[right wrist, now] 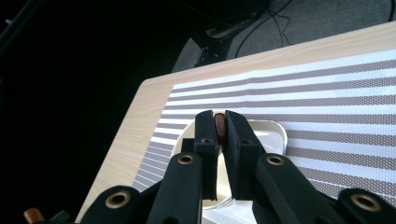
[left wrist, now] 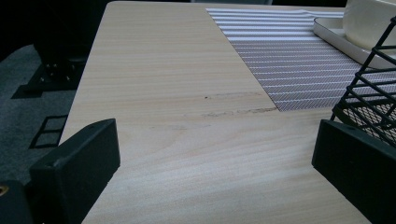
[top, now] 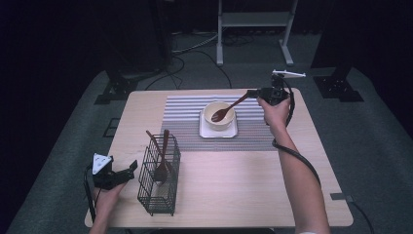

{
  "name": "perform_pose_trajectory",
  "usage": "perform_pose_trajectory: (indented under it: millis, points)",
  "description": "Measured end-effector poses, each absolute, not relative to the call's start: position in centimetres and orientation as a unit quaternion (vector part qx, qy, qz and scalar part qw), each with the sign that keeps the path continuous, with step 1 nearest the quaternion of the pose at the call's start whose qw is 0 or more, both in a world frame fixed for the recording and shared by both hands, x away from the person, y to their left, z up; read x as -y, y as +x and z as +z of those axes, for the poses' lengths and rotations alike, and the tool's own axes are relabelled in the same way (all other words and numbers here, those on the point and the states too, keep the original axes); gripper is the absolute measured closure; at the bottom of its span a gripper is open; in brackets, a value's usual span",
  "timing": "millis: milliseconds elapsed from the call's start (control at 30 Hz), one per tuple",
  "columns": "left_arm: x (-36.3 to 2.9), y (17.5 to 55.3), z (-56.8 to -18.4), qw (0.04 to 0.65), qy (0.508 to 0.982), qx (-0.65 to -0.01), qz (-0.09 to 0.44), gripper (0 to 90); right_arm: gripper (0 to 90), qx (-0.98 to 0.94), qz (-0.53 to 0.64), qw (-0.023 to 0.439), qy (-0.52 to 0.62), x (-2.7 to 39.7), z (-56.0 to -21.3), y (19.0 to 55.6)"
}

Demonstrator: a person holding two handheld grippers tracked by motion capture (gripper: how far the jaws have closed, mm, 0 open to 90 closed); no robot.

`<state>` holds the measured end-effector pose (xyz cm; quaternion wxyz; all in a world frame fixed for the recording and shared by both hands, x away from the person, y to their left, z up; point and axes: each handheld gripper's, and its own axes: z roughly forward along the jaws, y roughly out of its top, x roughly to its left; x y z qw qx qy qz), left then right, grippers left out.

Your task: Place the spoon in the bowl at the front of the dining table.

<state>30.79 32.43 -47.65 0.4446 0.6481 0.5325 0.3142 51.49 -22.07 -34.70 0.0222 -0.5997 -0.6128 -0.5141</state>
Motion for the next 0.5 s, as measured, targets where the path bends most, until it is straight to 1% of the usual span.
perform_pose_trajectory:
  millis: [500]
  points:
    - [-32.4,30.8,-47.7,0.444,0.649,-0.531,0.316,0.0,83.6,0.602,-0.509,0.024,-0.615,22.4,-36.7,51.8]
